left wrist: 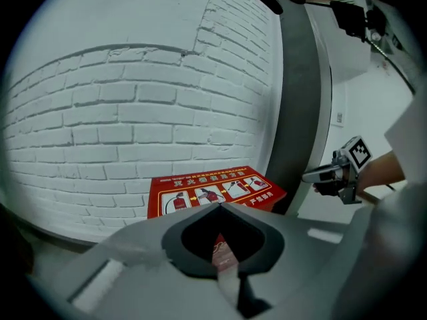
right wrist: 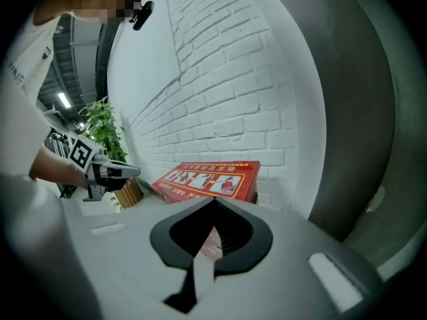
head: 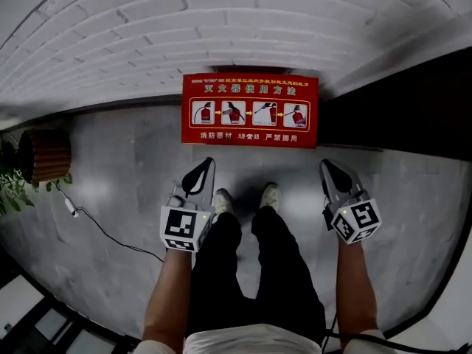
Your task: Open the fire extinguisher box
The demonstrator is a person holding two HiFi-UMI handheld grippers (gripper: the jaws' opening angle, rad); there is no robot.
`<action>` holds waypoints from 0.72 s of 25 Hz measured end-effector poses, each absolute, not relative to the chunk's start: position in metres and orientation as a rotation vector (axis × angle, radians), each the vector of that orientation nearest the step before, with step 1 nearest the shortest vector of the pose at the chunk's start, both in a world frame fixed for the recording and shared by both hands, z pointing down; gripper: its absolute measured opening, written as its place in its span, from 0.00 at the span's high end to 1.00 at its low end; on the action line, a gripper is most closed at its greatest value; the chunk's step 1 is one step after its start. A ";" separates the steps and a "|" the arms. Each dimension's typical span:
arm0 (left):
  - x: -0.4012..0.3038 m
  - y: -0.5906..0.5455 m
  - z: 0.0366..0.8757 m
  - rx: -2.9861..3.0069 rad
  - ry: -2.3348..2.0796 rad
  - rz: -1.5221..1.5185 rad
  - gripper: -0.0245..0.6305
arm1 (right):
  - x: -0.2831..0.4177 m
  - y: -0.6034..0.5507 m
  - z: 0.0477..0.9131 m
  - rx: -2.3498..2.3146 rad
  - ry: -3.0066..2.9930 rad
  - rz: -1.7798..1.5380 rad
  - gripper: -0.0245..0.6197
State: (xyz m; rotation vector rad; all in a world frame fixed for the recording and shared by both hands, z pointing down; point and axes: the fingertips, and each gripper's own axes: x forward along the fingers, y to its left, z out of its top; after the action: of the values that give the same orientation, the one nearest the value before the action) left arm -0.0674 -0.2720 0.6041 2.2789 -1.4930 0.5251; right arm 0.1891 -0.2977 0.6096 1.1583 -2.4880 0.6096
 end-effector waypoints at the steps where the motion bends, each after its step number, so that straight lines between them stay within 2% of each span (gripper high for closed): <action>1: -0.068 -0.271 0.613 2.284 -1.506 0.518 0.96 | 0.189 -0.299 0.619 1.154 -2.487 0.604 0.96; 7: -0.084 -0.274 0.656 2.257 -1.558 0.507 0.96 | 0.192 -0.312 0.658 1.176 -2.484 0.590 0.96; 13: -0.139 -0.281 0.691 2.150 -1.631 0.553 0.95 | 0.162 -0.283 0.681 1.094 -2.498 0.691 0.96; 15: -0.154 -0.281 0.702 2.141 -1.628 0.566 0.78 | 0.152 -0.274 0.686 1.052 -2.493 0.714 0.96; 18: -0.163 -0.283 0.707 2.173 -1.624 0.573 0.76 | 0.141 -0.265 0.692 1.012 -2.481 0.743 0.96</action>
State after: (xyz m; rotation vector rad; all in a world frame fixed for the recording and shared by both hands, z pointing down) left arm -0.1630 -0.2835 0.7066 2.1733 -1.6244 0.5727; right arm 0.1415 -0.2655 0.6920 1.0120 -2.4809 0.7427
